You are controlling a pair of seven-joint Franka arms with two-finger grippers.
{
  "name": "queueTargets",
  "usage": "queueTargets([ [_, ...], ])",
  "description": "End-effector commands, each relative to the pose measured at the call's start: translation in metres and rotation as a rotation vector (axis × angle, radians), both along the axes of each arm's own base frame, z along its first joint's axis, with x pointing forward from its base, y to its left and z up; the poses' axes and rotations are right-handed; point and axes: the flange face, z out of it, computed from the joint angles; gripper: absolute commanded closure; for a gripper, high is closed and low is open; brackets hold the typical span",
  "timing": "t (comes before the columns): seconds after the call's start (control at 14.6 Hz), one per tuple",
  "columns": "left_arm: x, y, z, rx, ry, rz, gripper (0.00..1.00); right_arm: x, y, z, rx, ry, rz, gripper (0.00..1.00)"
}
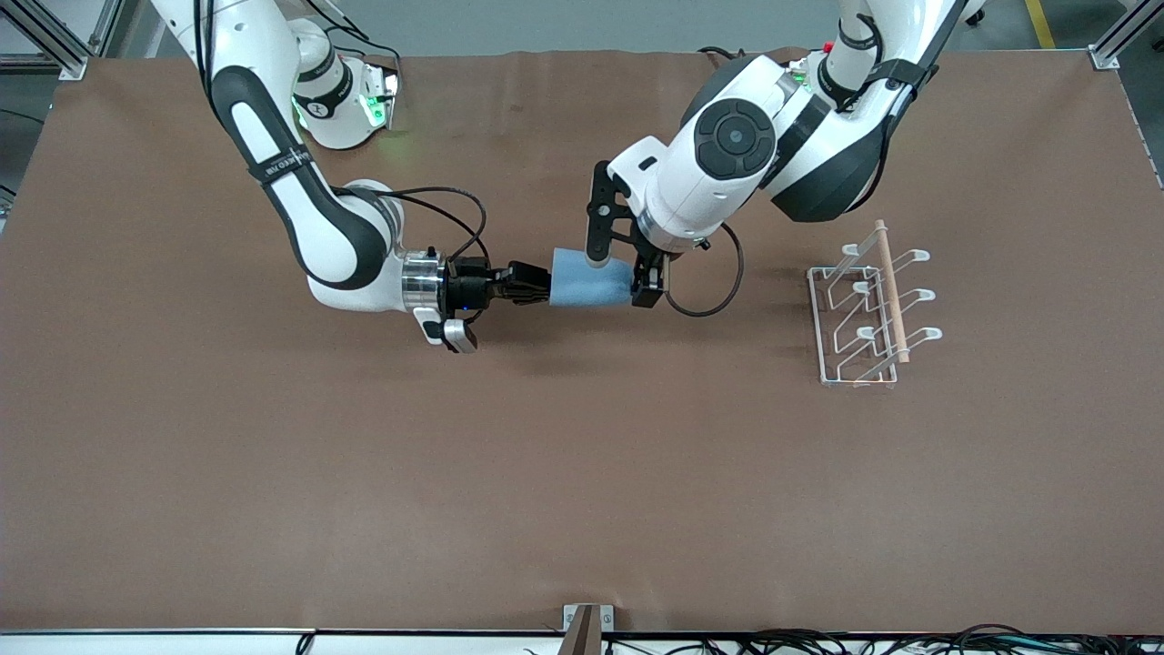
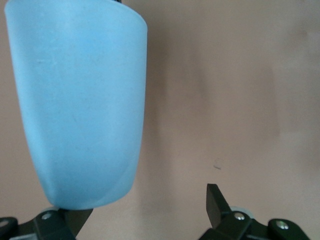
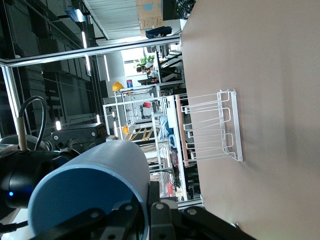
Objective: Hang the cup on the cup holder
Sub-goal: 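Close the left gripper on the cup rim beside the right gripper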
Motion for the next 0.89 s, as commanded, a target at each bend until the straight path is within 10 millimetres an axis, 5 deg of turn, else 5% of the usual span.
queueTargets([
  [0.0, 0.006, -0.011, 0.004, -0.037, -0.049, 0.001, 0.00, -0.007, 0.009, 0.005, 0.030, -0.009, 0.004, 0.99],
  [0.82, 0.025, -0.009, 0.015, -0.107, -0.136, 0.045, 0.00, -0.018, 0.021, 0.003, 0.027, -0.009, 0.024, 0.99],
])
